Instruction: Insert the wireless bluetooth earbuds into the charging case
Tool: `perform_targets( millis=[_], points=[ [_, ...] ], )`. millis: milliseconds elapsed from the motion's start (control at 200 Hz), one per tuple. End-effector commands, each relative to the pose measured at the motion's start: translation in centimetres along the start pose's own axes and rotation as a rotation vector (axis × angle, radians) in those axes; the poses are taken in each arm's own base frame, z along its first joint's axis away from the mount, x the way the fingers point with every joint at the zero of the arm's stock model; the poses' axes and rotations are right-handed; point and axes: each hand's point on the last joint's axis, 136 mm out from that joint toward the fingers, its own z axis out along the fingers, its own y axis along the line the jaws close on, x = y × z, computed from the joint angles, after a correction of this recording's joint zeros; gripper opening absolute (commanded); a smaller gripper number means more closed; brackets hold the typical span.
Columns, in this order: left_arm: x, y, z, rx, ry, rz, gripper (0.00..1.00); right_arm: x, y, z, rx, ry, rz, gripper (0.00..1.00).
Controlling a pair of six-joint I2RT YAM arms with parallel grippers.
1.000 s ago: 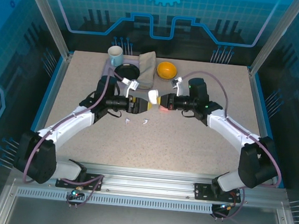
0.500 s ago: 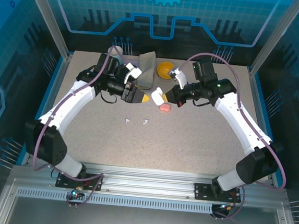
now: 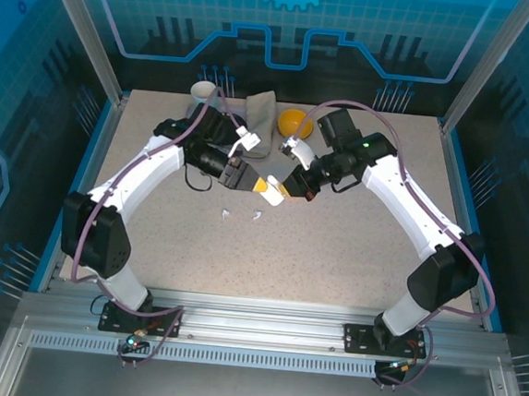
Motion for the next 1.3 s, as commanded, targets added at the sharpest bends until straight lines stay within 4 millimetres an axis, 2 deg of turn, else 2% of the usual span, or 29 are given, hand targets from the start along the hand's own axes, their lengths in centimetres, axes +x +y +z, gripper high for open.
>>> perform_targets(
  millis=[0,600,720,795,945,1025,1100,1166,1216,1296],
  points=[
    [0.4,-0.1,1.0,0.032,0.034,-0.007,0.69,-0.4,0.6,0.0,-0.008,0.016,-0.026,0.00],
    [0.7,1.4,2.3,0.022,0.072,-0.034,0.45,-0.5,0.7,0.9,-0.012,0.043,-0.035,0.00],
    [0.8,1.4,2.4,0.026,0.076,-0.042,0.36,-0.3,0.6,0.9,-0.004,0.051,-0.038,0.00],
    [1.0,1.4,2.4,0.035,0.079,-0.048,0.26,-0.3,0.4,0.9,0.002,0.053,-0.037,0.00],
    [1.3,1.3,2.5,0.052,0.084,-0.058,0.23,-0.5,0.1,0.9,0.014,0.056,-0.040,0.00],
    [1.4,1.3,2.4,0.053,0.085,-0.060,0.14,-0.7,0.0,0.9,0.019,0.055,-0.041,0.00],
    [1.5,1.3,2.5,0.053,0.088,-0.059,0.00,-1.1,-0.4,0.8,0.044,0.048,-0.036,0.00],
    [1.7,1.4,2.5,0.044,0.089,-0.054,0.00,-1.7,-1.0,0.2,0.074,0.019,-0.013,0.16],
    [1.8,1.6,2.4,0.022,0.082,-0.045,0.00,-2.4,-1.4,-1.0,0.092,-0.027,0.020,0.32],
    [1.6,2.4,1.9,-0.044,0.050,-0.026,0.00,-3.5,-1.3,-3.2,0.096,-0.123,0.077,0.48]
  ],
)
